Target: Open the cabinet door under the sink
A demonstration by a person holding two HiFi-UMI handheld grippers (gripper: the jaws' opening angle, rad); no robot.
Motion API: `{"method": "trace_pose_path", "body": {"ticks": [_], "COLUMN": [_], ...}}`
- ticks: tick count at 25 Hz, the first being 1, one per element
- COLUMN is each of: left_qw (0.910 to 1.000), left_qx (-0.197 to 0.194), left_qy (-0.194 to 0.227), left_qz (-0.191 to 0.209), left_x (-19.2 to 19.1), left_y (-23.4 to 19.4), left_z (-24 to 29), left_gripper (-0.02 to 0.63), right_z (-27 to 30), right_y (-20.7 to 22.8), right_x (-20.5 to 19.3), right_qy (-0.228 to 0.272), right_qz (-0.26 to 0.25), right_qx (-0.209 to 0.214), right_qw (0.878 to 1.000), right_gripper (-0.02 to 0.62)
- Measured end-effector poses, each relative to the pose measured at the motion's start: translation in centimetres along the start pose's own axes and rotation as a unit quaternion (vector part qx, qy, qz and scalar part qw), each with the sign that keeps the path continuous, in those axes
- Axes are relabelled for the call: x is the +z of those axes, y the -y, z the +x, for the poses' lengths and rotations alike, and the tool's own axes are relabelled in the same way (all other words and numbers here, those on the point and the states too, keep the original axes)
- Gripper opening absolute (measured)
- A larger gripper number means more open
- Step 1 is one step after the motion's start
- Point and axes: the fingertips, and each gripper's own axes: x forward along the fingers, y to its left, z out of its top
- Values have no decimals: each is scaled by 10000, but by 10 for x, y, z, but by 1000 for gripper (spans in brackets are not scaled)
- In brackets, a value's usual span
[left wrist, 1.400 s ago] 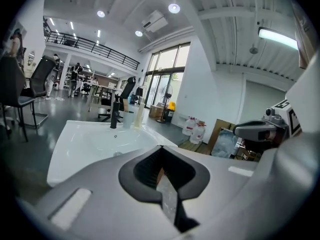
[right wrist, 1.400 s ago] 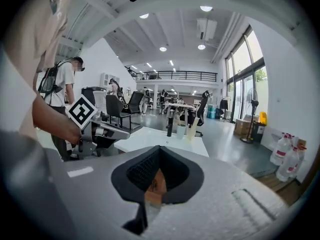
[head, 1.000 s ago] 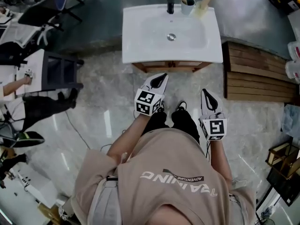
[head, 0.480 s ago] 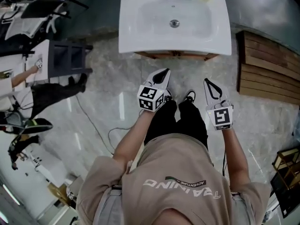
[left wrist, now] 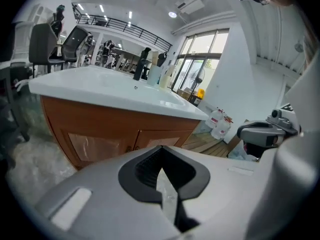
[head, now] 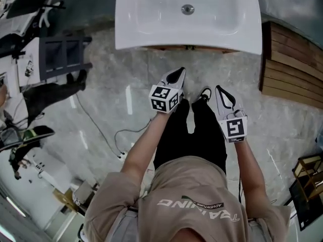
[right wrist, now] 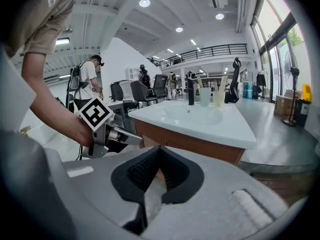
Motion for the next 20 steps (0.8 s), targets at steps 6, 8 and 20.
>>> {"method": "trace_pose_path", "body": {"ticks": [6, 8, 20], "left_qw": [9922, 9829, 9220], "left_qx": [-175, -262, -214], "left_qy": [262, 432, 1092], "left_qz": [-1209, -1772, -3710], "left_x": [-32, -38, -97], "left_y": [-25, -39, -115], "left_z": [46, 61, 114], "left_gripper": [15, 15, 15], "right_z": [31, 41, 80], "right_y": [12, 17, 16], "right_x": [-22, -26, -100], "right_qy": [-32, -35, -646], "right_qz": [-77, -119, 142], "right_qx": [36, 32, 242], "right_qw": [10000, 9999, 9975], "right_gripper": [2, 2, 2]}}
